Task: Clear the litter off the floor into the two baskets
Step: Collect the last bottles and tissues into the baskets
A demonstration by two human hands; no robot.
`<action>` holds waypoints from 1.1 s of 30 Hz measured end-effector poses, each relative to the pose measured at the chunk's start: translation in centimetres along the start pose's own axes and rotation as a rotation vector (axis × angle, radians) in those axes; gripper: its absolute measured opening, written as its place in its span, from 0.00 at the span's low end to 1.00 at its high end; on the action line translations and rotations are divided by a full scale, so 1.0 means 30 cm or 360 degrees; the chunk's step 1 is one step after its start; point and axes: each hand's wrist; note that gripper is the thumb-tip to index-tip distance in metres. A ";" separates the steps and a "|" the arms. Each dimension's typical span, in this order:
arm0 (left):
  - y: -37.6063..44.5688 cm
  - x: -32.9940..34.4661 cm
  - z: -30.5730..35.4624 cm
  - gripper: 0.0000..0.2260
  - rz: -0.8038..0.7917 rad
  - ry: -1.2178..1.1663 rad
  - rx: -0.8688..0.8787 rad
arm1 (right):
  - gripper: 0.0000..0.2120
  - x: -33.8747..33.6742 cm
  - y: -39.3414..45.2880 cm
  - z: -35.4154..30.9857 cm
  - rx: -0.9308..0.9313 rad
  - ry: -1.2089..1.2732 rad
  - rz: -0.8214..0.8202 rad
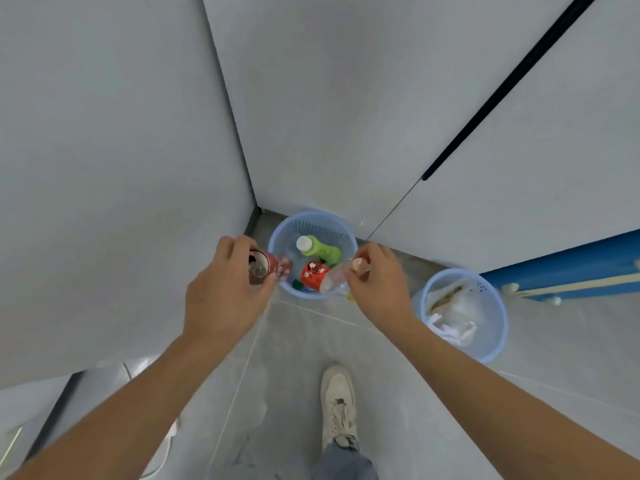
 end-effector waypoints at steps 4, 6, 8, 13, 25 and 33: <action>0.243 0.198 0.065 0.19 0.0022 -0.0040 0.0062 | 0.07 0.076 0.217 0.156 -0.0029 -0.0047 -0.0070; 0.347 0.297 0.086 0.20 0.0003 0.0000 0.0168 | 0.06 0.126 0.301 0.217 -0.0057 -0.0087 -0.0111; 0.430 0.392 0.100 0.20 -0.0044 0.0053 0.0247 | 0.05 0.184 0.367 0.268 -0.0068 -0.0131 -0.0168; 0.562 0.561 0.114 0.20 -0.0174 0.0123 0.0364 | 0.07 0.303 0.455 0.350 -0.0103 -0.0298 -0.0363; 0.591 0.702 0.124 0.18 -0.0496 0.0215 0.0240 | 0.11 0.340 0.498 0.392 -0.0141 -0.0577 -0.0515; 0.334 0.351 0.038 0.21 -0.0271 0.0011 0.0123 | 0.09 0.211 0.317 0.081 -0.0419 -0.0378 -0.0310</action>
Point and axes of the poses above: each hand's wrist, its own y-axis towards the middle knuckle, its own x-axis out of the palm, z = x × y, and after that the axes turned 8 degrees about -x, right-handed
